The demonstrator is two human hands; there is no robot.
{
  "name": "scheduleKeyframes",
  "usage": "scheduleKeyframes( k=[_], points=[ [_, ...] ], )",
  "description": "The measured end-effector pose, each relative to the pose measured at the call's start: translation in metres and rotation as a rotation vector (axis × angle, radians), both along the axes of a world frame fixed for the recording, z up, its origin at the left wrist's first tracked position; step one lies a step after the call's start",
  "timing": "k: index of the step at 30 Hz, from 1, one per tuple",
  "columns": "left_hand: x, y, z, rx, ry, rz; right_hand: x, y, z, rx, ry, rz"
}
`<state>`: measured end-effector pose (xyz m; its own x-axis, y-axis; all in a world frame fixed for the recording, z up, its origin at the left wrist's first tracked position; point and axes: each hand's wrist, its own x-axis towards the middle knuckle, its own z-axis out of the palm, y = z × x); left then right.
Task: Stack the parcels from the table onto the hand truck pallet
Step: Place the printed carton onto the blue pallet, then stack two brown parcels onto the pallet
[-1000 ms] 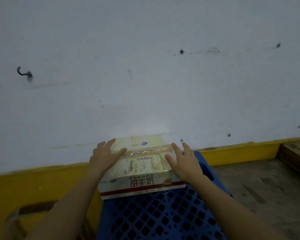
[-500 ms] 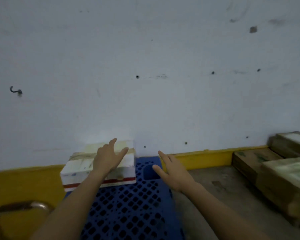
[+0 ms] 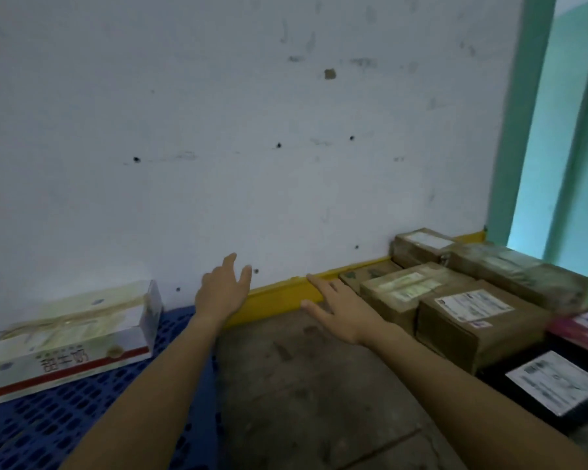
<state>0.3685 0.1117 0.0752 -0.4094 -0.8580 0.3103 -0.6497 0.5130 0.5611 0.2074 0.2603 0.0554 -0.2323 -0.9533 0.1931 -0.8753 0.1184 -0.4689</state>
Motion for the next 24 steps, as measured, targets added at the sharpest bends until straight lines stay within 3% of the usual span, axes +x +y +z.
scheduleKeyframes(
  k=[7, 16, 24],
  points=[
    [-0.073, 0.012, 0.006, 0.027, -0.030, -0.069, -0.059, 0.024, 0.005, -0.012, -0.067, -0.124],
    [-0.180, 0.019, -0.030, 0.094, -0.161, -0.158, -0.162, 0.038, -0.024, 0.051, -0.104, -0.201],
    [-0.292, 0.016, -0.079, 0.191, -0.239, -0.071, -0.299, 0.045, -0.048, 0.185, -0.016, -0.290]
  ],
)
